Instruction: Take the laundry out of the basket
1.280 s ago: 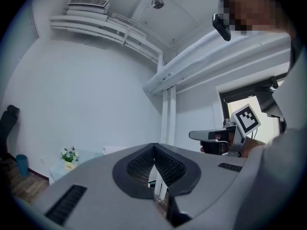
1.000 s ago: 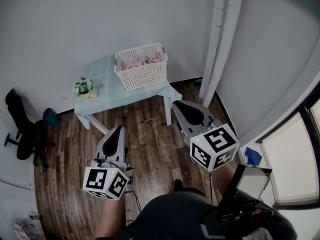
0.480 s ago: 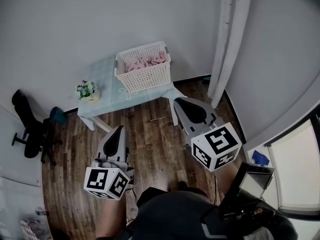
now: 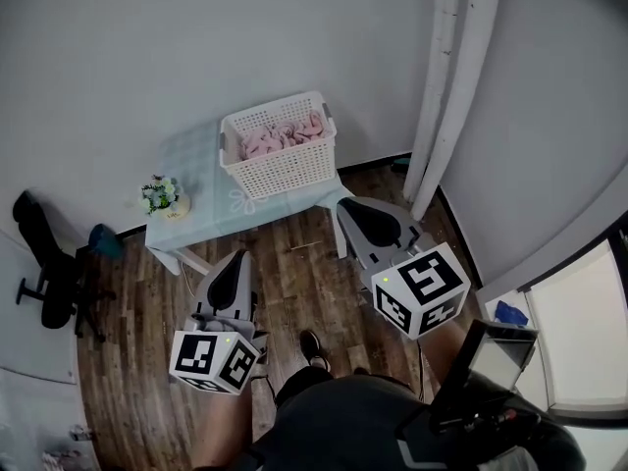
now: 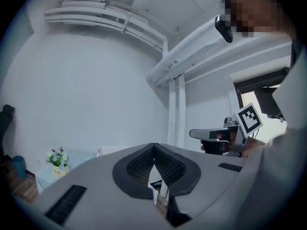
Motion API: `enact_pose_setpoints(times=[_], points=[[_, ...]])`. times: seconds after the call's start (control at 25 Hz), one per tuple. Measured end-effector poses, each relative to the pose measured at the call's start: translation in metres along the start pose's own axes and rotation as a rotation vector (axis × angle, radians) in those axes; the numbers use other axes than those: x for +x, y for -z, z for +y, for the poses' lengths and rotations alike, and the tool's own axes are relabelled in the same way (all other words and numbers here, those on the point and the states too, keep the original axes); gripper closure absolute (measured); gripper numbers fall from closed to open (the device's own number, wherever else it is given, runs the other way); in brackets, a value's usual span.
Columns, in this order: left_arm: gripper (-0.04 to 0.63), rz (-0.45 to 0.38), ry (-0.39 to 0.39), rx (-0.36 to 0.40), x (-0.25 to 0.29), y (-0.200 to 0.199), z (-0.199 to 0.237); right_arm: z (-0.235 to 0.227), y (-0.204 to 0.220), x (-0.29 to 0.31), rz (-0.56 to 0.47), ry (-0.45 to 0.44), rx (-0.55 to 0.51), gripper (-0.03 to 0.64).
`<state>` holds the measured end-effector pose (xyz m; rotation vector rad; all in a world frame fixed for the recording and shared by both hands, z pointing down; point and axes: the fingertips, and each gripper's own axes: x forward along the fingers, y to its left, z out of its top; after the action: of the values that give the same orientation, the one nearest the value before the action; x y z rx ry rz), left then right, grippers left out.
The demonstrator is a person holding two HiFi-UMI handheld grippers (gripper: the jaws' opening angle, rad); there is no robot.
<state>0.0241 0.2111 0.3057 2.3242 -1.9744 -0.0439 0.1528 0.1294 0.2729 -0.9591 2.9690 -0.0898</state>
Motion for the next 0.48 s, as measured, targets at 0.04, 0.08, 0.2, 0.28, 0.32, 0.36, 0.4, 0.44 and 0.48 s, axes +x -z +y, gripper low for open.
enact_pose_setpoints(times=[0.04, 0.08, 0.2, 0.28, 0.32, 0.36, 0.4, 0.44, 0.48], points=[[0.586, -0.004, 0.006, -0.001, 0.005, -0.001, 0.006, 0.0, -0.001, 0.007, 0.003, 0.003, -0.004, 0.6], [0.586, -0.008, 0.012, -0.002, 0.01, -0.003, 0.013, -0.001, -0.002, 0.016, 0.003, 0.006, -0.009, 0.6], [0.586, -0.018, 0.024, -0.008, 0.026, -0.008, 0.039, -0.001, -0.007, 0.044, -0.002, 0.011, -0.024, 0.6], [0.586, -0.022, 0.031, -0.005, 0.036, -0.013, 0.056, 0.0, -0.01, 0.064, 0.0, 0.015, -0.03, 0.6], [0.586, -0.025, 0.034, -0.003, 0.041, -0.016, 0.066, 0.0, -0.011, 0.074, 0.002, 0.016, -0.034, 0.6], [0.586, -0.03, 0.037, -0.004, 0.046, -0.018, 0.076, 0.0, -0.012, 0.085, 0.003, 0.017, -0.036, 0.6], [0.586, -0.034, 0.039, -0.009, 0.051, -0.02, 0.085, 0.0, -0.012, 0.095, 0.006, 0.019, -0.038, 0.6], [0.586, -0.036, 0.042, -0.014, 0.055, -0.021, 0.094, 0.0, -0.012, 0.105, 0.009, 0.02, -0.039, 0.6], [0.586, -0.037, 0.046, -0.018, 0.058, -0.021, 0.103, 0.0, -0.012, 0.114, 0.012, 0.023, -0.037, 0.6]])
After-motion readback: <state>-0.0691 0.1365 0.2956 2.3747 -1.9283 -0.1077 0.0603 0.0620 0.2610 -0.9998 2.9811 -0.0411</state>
